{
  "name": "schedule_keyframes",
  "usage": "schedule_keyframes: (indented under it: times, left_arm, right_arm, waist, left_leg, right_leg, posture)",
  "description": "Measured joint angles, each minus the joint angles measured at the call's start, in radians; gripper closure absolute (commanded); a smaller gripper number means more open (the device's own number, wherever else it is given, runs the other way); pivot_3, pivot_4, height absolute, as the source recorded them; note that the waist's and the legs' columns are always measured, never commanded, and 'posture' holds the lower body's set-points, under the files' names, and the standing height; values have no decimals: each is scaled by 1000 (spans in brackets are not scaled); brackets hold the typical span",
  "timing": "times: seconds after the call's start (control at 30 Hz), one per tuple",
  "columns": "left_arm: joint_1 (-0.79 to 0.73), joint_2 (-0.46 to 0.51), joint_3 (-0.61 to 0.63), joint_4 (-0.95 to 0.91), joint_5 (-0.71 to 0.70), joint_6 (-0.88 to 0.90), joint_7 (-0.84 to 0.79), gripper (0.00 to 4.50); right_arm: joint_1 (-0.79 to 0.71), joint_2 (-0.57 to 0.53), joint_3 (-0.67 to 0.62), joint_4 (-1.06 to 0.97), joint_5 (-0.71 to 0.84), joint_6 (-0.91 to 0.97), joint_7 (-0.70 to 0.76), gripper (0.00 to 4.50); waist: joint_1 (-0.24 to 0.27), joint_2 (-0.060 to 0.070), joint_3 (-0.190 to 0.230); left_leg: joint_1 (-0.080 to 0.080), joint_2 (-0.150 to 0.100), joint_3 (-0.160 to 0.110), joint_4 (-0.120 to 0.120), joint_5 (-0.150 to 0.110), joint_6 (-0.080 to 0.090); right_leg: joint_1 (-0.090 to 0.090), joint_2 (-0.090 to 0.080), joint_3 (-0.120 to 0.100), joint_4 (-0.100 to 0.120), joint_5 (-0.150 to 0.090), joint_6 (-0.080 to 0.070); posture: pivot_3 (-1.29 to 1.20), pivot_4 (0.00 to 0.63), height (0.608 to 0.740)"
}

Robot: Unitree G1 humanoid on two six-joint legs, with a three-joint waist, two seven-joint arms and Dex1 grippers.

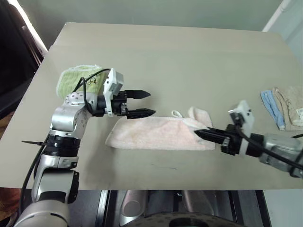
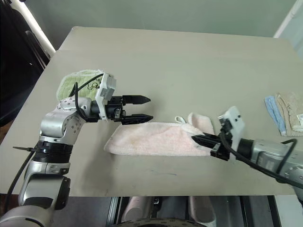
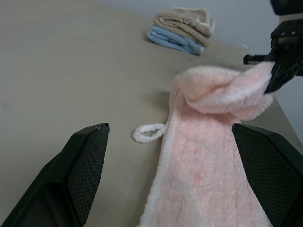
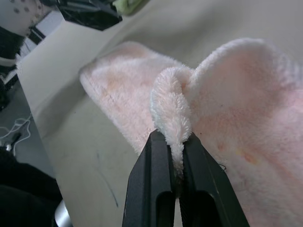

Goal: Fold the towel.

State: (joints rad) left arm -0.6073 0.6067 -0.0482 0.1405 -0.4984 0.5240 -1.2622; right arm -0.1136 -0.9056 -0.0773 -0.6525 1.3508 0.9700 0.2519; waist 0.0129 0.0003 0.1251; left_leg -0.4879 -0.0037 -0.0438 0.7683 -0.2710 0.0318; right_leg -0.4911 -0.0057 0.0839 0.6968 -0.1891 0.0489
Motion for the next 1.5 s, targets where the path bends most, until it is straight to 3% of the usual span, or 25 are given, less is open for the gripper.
schedule_keyframes:
  times: [0.23,0.5,0.6,0.93,0.97,1.03,1.17,1.23,1.3,1.5]
  left_arm:
    - [2,1,-8,-4,15,-3,0,0]
    - [7,4,-8,-13,21,-3,0,0]
    - [13,4,-9,-14,22,-3,0,0]
    - [14,-2,-9,-13,24,-20,-2,0]
    - [14,-3,-9,-13,23,-20,-3,0]
    - [14,-4,-9,-13,18,-18,-4,0]
    - [-4,-26,-6,-13,-21,7,-15,0]
    - [-18,-40,-3,-13,-47,23,-21,382]
    - [-36,-64,0,-12,-75,36,-28,931]
    - [-52,-135,-21,-24,-102,46,-42,3187]
  right_arm:
    - [-64,88,155,45,-157,47,-14,4470]
    - [-80,145,170,61,-214,85,-14,4470]
    - [-86,156,171,61,-227,93,-6,3695]
    - [-80,156,107,33,-204,95,57,253]
    - [-67,153,82,26,-185,94,62,12]
    - [-51,148,43,17,-151,92,72,12]
    - [-41,147,-62,7,-65,54,83,1053]
    - [-40,151,-109,10,-38,26,83,1719]
    - [-39,180,-139,24,-38,-10,80,2440]
    - [-5,239,-152,60,-101,-95,77,4500]
  waist:
    - [0,0,0]
    - [-1,0,0]
    - [-1,0,0]
    - [0,0,0]
    - [0,0,0]
    - [0,0,0]
    - [1,0,0]
    - [1,0,0]
    - [1,0,0]
    - [1,0,0]
  left_leg:
    - [0,0,0,0,4,1]
    - [0,0,0,-1,5,0]
    - [0,0,0,-1,5,-1]
    - [-1,0,0,-1,4,-1]
    - [-1,0,0,-1,4,-1]
    - [-2,0,0,-1,4,-2]
    - [-2,0,0,-1,4,-2]
    - [-2,0,0,-1,4,-2]
    - [-2,0,0,-1,5,-2]
    - [-2,0,-1,-1,5,-2]
  right_leg:
    - [0,0,0,0,4,-2]
    - [-1,0,0,0,5,-3]
    - [-1,0,0,0,5,-3]
    - [-1,0,0,0,5,-3]
    - [-1,0,0,0,5,-4]
    - [-2,0,0,0,4,-4]
    - [-2,0,0,0,5,-4]
    - [-2,0,0,0,5,-4]
    - [-2,0,0,0,5,-4]
    - [-2,0,0,0,5,-3]
  posture:
    - [0,150,697]
    - [0,150,697]
    - [0,150,697]
    - [0,150,697]
    - [0,150,697]
    - [0,150,697]
    - [0,150,697]
    - [0,150,697]
    - [0,150,697]
    - [0,150,697]
